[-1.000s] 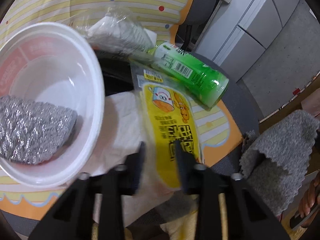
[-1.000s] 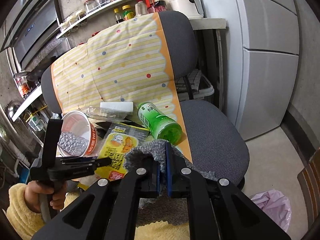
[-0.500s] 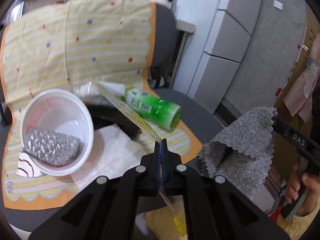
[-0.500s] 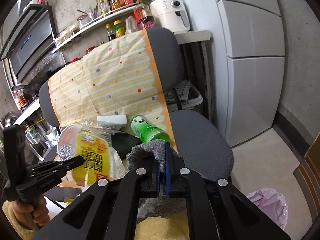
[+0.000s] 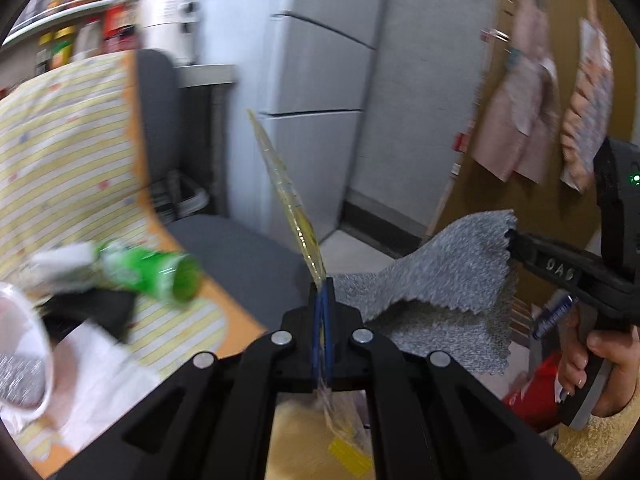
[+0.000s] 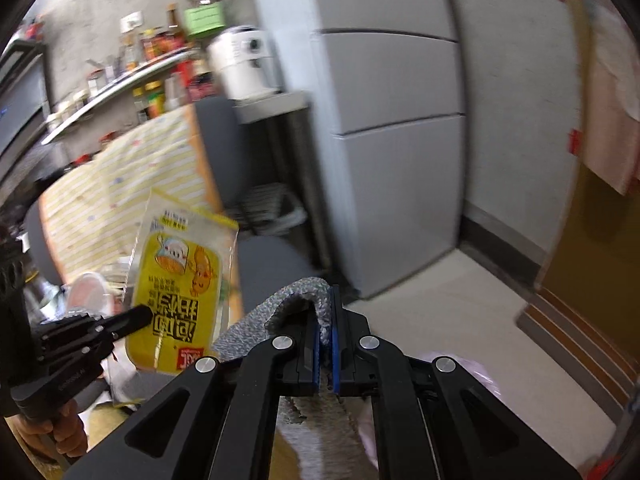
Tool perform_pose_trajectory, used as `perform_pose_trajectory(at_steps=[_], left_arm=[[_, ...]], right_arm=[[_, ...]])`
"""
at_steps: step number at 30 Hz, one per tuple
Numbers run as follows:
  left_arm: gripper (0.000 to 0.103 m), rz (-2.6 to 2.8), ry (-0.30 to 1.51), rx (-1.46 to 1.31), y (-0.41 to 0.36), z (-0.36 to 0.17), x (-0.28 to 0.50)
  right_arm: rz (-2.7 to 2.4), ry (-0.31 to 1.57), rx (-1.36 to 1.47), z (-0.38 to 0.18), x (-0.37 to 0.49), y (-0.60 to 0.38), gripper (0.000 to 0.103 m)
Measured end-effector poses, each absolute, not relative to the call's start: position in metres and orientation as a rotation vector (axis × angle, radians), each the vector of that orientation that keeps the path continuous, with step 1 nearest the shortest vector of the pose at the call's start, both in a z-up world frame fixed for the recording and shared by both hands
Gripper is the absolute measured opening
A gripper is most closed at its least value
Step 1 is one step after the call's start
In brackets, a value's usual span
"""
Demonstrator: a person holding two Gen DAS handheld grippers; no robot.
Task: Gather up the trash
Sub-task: 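Carry both items to the pink bin and open the right gripper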
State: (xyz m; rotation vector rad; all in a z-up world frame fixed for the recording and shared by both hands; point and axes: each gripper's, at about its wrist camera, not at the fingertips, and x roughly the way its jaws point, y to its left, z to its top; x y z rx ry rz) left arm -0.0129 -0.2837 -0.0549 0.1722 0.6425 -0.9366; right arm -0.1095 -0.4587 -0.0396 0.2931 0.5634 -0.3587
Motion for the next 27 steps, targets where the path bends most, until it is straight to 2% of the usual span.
perform_pose_trajectory(at_steps=[5,14,16,17,18,23,25,27], left_arm=[[0.0,-1.033,0.655,0.207,-0.333,-0.074,-0.026],[0.0,-1.078,0.756,0.226,-0.361,-0.102,-0.024],[0.0,-1.079,0.768,0.225,-0.362,-0.105,-0.021],[0.0,-1.08,0.779,0.228,-0.363,-0.107,-0.02],[0.0,-1.08,0.784,0.231,-0.365,-0.108,-0.02],[0.0,-1.11,0.81,0.258,-0.378,-0.115,-0.023],[0.0,-1.12,0.817,0.271,-0.384,-0.117,-0.026],[0.0,-1.133,0.821,0.279,-0.391,-0.118,-0.029]], right_arm=[[-0.474,0.651,0.351,-0.083,-0.128,-0.499,0.005],[-0.568,0.813,0.485,-0.158,-0.127,-0.548,0.009],[-0.587,0.832,0.489,-0.164,-0.126,-0.552,0.022],[-0.598,0.837,0.492,-0.166,-0.126,-0.555,0.042],[-0.607,0.838,0.492,-0.168,-0.125,-0.557,0.049],[-0.633,0.864,0.485,-0.17,-0.126,-0.562,0.049],[-0.654,0.943,0.461,-0.177,-0.122,-0.563,0.057],[-0.649,0.977,0.473,-0.182,-0.124,-0.564,0.057]])
